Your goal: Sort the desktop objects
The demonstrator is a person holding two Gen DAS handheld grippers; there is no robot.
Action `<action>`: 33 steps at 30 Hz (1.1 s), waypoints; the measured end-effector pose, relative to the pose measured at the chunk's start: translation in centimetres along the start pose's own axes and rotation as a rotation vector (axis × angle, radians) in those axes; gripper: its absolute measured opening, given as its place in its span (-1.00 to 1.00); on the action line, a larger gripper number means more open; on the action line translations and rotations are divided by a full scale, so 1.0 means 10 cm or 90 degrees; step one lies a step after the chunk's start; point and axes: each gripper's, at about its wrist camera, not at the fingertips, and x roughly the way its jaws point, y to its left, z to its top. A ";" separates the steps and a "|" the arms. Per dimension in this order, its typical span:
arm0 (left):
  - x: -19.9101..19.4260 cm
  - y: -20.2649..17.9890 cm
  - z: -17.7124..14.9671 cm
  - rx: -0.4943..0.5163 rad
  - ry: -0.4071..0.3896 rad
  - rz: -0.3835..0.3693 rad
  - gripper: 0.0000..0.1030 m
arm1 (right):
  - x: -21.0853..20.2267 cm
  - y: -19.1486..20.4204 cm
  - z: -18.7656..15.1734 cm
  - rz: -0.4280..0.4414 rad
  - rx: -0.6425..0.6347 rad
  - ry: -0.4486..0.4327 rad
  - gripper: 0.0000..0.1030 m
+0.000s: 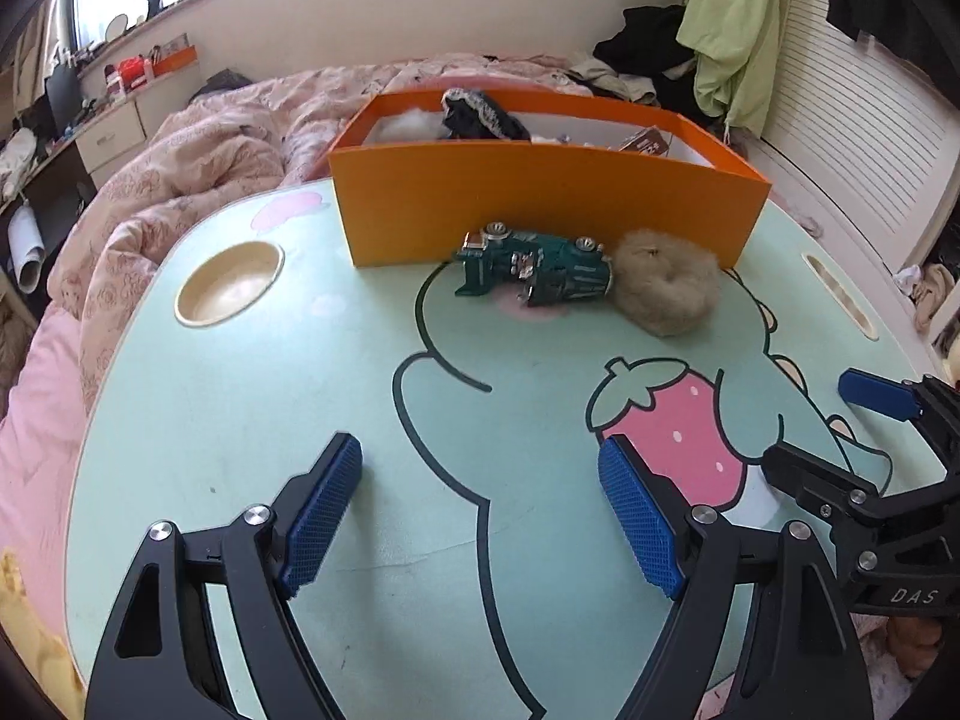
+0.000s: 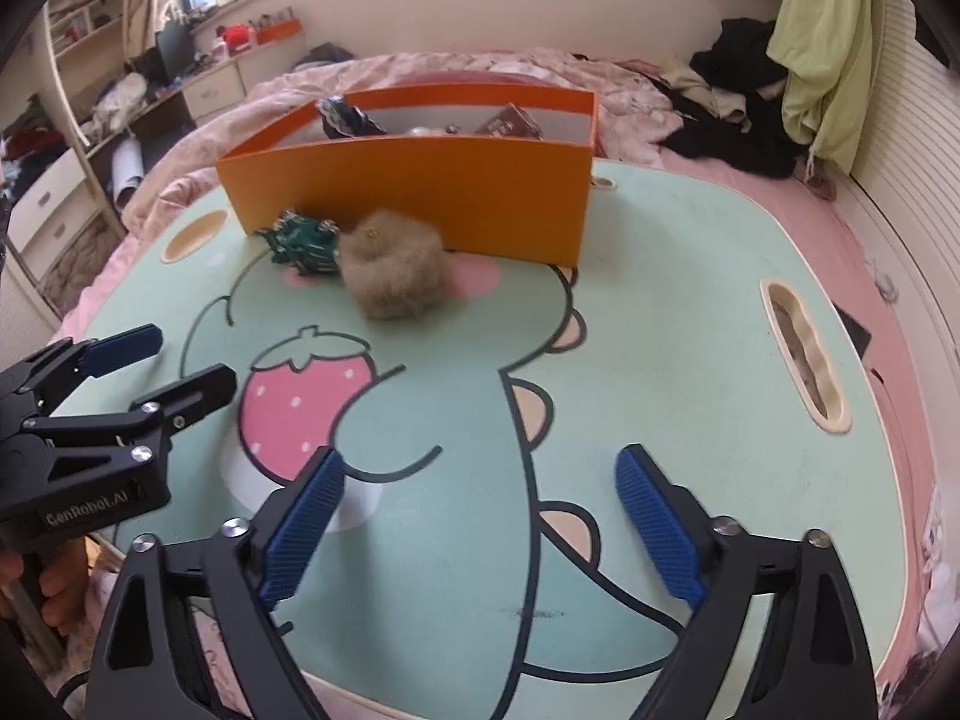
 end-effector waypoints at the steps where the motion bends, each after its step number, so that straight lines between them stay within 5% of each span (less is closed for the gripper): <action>1: 0.02 0.01 -0.01 -0.003 0.004 0.002 0.85 | 0.00 0.00 0.00 -0.001 -0.002 -0.003 1.00; 2: 0.03 0.01 -0.02 -0.003 0.007 0.004 0.99 | -0.01 0.00 -0.01 0.000 -0.002 -0.004 1.00; 33: 0.04 0.03 -0.02 -0.005 0.003 0.002 0.99 | 0.02 0.01 -0.03 0.032 -0.029 -0.027 1.00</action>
